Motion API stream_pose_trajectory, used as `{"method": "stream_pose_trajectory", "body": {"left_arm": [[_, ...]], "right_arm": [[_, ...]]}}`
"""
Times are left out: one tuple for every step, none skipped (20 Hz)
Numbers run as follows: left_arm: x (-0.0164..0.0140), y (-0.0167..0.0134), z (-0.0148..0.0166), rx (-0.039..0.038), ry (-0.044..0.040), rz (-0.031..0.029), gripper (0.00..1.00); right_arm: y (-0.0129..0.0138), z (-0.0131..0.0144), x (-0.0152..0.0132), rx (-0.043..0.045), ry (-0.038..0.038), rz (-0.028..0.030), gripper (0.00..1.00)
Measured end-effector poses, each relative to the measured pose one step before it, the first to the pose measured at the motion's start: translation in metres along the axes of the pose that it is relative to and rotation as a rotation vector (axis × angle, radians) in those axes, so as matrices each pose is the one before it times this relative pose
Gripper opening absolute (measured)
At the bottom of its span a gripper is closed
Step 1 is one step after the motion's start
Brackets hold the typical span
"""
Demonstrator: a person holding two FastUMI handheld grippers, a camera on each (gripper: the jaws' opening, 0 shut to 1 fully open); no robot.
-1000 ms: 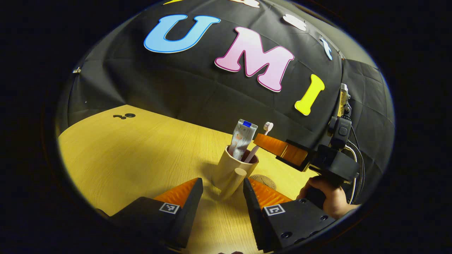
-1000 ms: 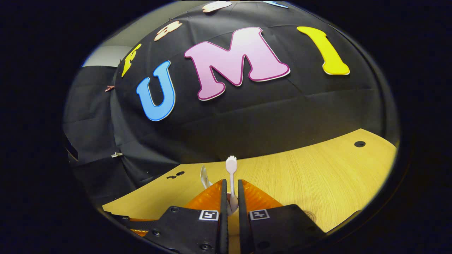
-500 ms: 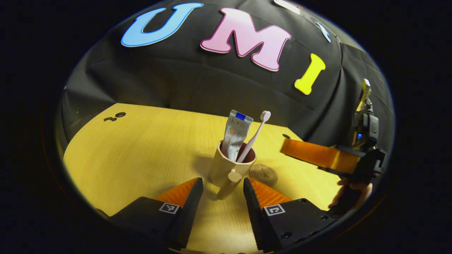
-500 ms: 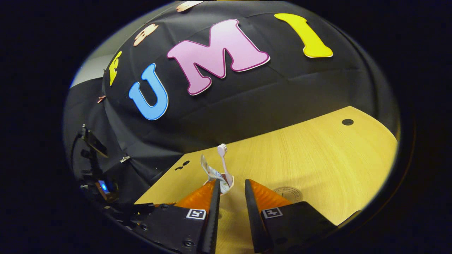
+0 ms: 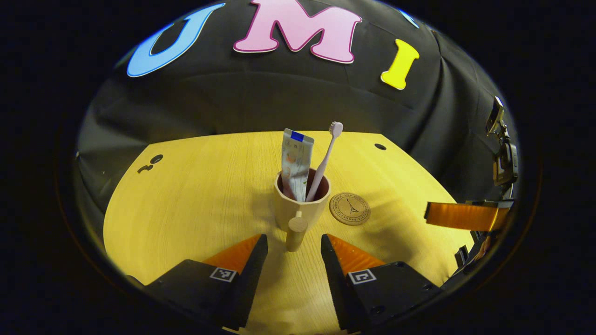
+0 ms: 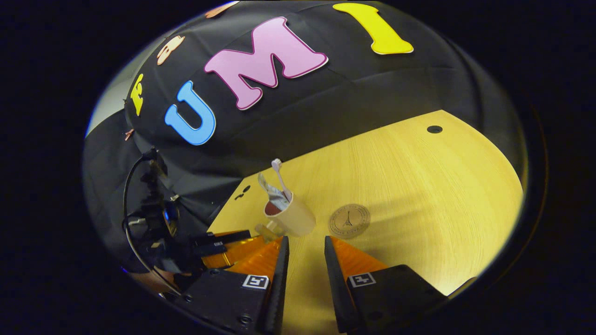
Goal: Put the toothbrush and toothpaste on the desktop into the cup, then pick up the cup and place it on the coaster on the desktop.
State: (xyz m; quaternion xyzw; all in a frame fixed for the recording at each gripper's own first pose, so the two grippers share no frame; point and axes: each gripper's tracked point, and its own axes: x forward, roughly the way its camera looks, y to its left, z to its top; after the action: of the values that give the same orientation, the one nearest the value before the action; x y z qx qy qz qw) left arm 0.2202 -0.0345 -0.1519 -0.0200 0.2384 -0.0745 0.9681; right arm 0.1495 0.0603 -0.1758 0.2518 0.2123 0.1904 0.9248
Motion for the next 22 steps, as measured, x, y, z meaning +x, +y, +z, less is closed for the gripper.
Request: {"method": "stream_pose_trajectory", "body": {"left_arm": [[0.00136,0.00227,-0.00004,-0.00365,0.01903,0.01074,0.72],[0.00157,0.00197,-0.00001,-0.00324,0.01506,0.01091,0.72],[0.00109,0.0023,0.00039,-0.00054,0.01299,0.01063,0.72],[0.00082,0.00214,-0.00022,0.00269,0.00945,0.00988,0.72],[0.00195,0.00094,0.00035,0.00621,0.00917,0.00458,0.72],[0.00201,-0.00057,-0.00099,0.00974,0.0071,0.00276,0.72],[0.00241,-0.00165,-0.00063,0.01313,0.00666,-0.0057,0.72],[0.00164,-0.00187,-0.0023,0.01365,0.01046,-0.00867,0.72],[0.00154,-0.00014,-0.00263,0.01562,0.01528,-0.00252,0.72],[0.00203,0.00078,-0.00247,0.01504,0.01963,0.00478,0.72],[0.00244,0.00003,-0.00148,0.00871,0.01524,0.00099,0.72],[0.00427,-0.00092,-0.00047,0.00349,0.01165,-0.00188,0.72],[0.00206,0.00017,0.00043,0.00252,0.01336,0.00228,0.72],[0.00122,0.00075,-0.00045,0.00326,0.01537,0.00105,0.72],[0.00193,-0.00032,0.00217,0.00284,0.00862,-0.00127,0.72],[0.00227,0.00025,0.002,0.0027,0.01139,0.0002,0.72],[0.00166,0.00133,0.00236,0.00667,0.00905,0.00576,0.72],[0.00159,0.00232,0.00234,0.00823,0.00827,0.00765,0.72],[0.00315,0.00043,0.00331,0.00755,0.0075,0.00106,0.72],[0.00297,0.00041,0.00134,0.00651,0.01193,0.00107,0.72],[0.00241,-0.0007,0.00175,0.00667,0.01131,-0.00147,0.72],[0.00321,-0.00041,0.00097,0.00674,0.00978,0.00207,0.72]], "right_arm": [[-0.00533,-0.00569,-0.01032,-0.00928,0.01925,-0.00714,0.47],[-0.00529,-0.00504,-0.00814,-0.01068,0.01666,-0.00405,0.47],[-0.00708,-0.0065,-0.00819,-0.0094,0.02005,-0.0091,0.47],[-0.00746,-0.00716,-0.00788,-0.00289,0.02295,-0.01018,0.47],[-0.00732,-0.00614,-0.00813,0.00491,0.01666,-0.00999,0.47],[-0.00755,-0.00443,-0.00702,0.01124,0.01228,-0.0142,0.47],[-0.00647,-0.00472,-0.00554,0.0107,0.00885,-0.01279,0.47],[-0.00784,-0.00344,-0.00441,0.006,0.00887,-0.02113,0.47],[-0.00664,-0.00382,-0.00498,0.0042,0.00671,-0.01683,0.47],[-0.00666,-0.00314,-0.00269,0.0024,0.00738,-0.01732,0.47],[-0.00548,-0.0036,-0.00211,0.00176,0.00838,-0.01495,0.47],[-0.00459,-0.00187,-0.00213,0.00236,0.00335,-0.00975,0.47],[-0.00406,-0.00202,-0.00288,0.00331,0.00134,-0.00956,0.47],[-0.00363,-0.00151,-0.0023,0.00467,-0.00085,-0.00644,0.47],[-0.00342,-0.00179,-0.00134,0.00623,-0.00201,-0.00753,0.47],[-0.00327,-0.00288,-0.00093,0.00903,0.00257,-0.00699,0.47],[-0.00322,-0.00278,-0.00251,0.01062,0.00122,-0.00537,0.47],[-0.00169,-0.00097,-0.00119,0.00978,-0.00191,-0.00528,0.47],[-0.00113,-0.00134,-0.00124,0.00777,-0.00119,-0.00313,0.47],[-0.00156,-0.00175,-0.00057,0.00502,-0.00024,-0.00446,0.47],[-0.00132,-0.00199,-0.00205,0.00434,-0.00027,-0.00311,0.47],[-0.00146,-0.00082,-0.00081,0.00582,-0.00168,-0.00392,0.47]]}}
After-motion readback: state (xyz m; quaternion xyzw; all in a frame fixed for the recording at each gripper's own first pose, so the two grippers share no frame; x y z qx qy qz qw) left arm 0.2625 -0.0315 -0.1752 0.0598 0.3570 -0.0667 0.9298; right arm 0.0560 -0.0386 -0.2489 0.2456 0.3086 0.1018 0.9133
